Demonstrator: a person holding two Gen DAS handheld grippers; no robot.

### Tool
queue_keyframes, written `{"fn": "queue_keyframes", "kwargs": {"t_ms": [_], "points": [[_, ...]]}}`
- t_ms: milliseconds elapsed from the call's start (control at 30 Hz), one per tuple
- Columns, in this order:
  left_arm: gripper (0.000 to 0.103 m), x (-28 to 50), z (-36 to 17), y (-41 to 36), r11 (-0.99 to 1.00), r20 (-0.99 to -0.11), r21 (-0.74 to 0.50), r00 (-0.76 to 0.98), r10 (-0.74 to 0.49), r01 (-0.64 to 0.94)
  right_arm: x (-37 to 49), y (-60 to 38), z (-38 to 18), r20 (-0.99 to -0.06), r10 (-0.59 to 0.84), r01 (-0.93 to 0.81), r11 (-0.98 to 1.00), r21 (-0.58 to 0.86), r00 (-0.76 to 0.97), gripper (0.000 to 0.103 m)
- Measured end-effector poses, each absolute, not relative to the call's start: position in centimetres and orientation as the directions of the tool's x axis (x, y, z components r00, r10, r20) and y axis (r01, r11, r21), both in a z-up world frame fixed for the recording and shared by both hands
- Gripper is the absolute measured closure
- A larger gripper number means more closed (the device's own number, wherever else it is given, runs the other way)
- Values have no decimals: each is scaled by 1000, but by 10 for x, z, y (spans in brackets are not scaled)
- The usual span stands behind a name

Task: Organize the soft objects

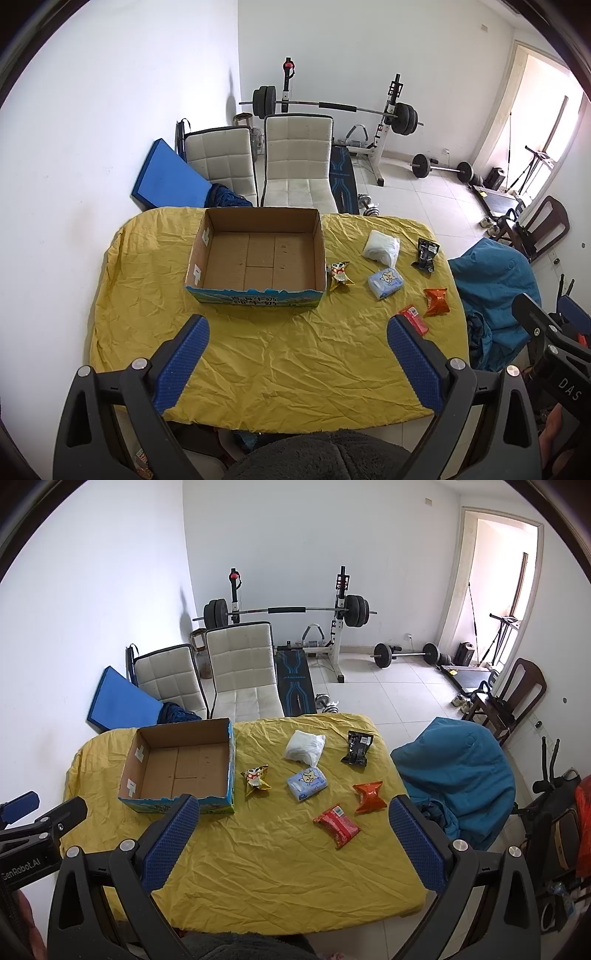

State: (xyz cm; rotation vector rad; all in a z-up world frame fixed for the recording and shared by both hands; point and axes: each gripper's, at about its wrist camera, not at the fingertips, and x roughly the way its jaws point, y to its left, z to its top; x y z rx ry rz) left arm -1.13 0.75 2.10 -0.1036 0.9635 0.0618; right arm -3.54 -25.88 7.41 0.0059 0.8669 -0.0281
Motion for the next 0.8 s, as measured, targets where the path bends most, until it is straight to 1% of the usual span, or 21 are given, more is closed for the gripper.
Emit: {"fn": "queue_keyframes", "kwargs": {"t_ms": [800], "points": [[4,-15,16,17,992,-824,-54,567,19,-112,-34,-257,62,-766,-3,17,1000,10,643,0]]}}
